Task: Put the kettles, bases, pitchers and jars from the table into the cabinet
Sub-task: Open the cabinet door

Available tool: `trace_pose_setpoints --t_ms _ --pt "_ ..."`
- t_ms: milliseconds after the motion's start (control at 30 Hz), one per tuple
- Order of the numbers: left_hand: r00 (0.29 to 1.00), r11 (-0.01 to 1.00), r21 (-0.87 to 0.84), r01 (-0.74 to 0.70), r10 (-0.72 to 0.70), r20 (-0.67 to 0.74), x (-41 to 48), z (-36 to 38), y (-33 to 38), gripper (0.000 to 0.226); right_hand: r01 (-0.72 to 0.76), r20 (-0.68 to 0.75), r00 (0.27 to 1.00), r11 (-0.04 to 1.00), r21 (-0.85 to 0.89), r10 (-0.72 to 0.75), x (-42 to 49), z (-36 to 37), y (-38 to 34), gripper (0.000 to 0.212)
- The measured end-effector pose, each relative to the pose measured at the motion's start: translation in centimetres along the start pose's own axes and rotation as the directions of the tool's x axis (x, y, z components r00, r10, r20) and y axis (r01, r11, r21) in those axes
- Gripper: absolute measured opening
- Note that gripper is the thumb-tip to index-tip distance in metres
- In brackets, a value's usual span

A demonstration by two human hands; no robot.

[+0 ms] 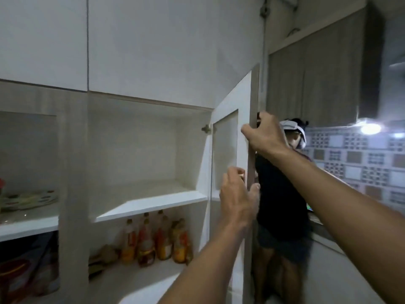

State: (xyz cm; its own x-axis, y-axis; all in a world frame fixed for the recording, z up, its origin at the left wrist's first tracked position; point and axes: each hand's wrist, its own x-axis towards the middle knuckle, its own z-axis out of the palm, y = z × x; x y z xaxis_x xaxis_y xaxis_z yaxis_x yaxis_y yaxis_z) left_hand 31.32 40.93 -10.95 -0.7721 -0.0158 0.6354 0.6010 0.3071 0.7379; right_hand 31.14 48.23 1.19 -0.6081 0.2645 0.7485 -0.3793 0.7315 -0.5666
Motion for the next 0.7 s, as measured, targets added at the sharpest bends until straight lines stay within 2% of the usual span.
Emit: trace_pose_setpoints --t_ms 100,233,333,400,500,567,700 --pt "0.971 0.992 0.035 0.124 -0.129 0.199 -2.7 5.9 -1.0 0.048 -0.157 -0.016 0.988 0.985 -0.066 0.156 -0.7 -2.7 6.5 0.025" --pt "0.913 0.979 0.104 0.175 -0.201 0.355 -3.7 13.7 -1.7 0.065 -0.307 -0.073 0.949 0.952 0.006 0.307 0.4 -5.2 15.2 0.047" --pt "0.898 0.978 0.089 0.187 -0.207 0.387 -2.8 19.9 -1.0 0.069 -0.38 -0.113 0.915 0.922 0.078 0.386 3.1 -6.8 21.1 0.043" --pt "0.887 0.974 0.078 0.21 -0.224 0.403 -2.1 24.1 -0.3 0.082 -0.433 -0.128 0.887 0.896 0.1 0.443 5.1 -7.8 25.2 0.042" --pt "0.834 0.964 0.105 0.246 -0.266 0.484 -1.0 29.6 0.6 0.098 -0.489 -0.122 0.859 0.868 0.086 0.496 7.4 -9.0 30.7 0.043" --pt "0.812 0.958 0.126 0.259 -0.287 0.508 0.0 32.4 0.9 0.1 -0.503 -0.122 0.853 0.862 0.065 0.508 8.3 -9.8 32.9 0.04" --pt "0.813 0.959 0.164 0.23 -0.282 0.51 1.3 35.8 0.4 0.1 -0.509 -0.087 0.855 0.86 0.042 0.511 9.8 -10.6 36.0 0.037"
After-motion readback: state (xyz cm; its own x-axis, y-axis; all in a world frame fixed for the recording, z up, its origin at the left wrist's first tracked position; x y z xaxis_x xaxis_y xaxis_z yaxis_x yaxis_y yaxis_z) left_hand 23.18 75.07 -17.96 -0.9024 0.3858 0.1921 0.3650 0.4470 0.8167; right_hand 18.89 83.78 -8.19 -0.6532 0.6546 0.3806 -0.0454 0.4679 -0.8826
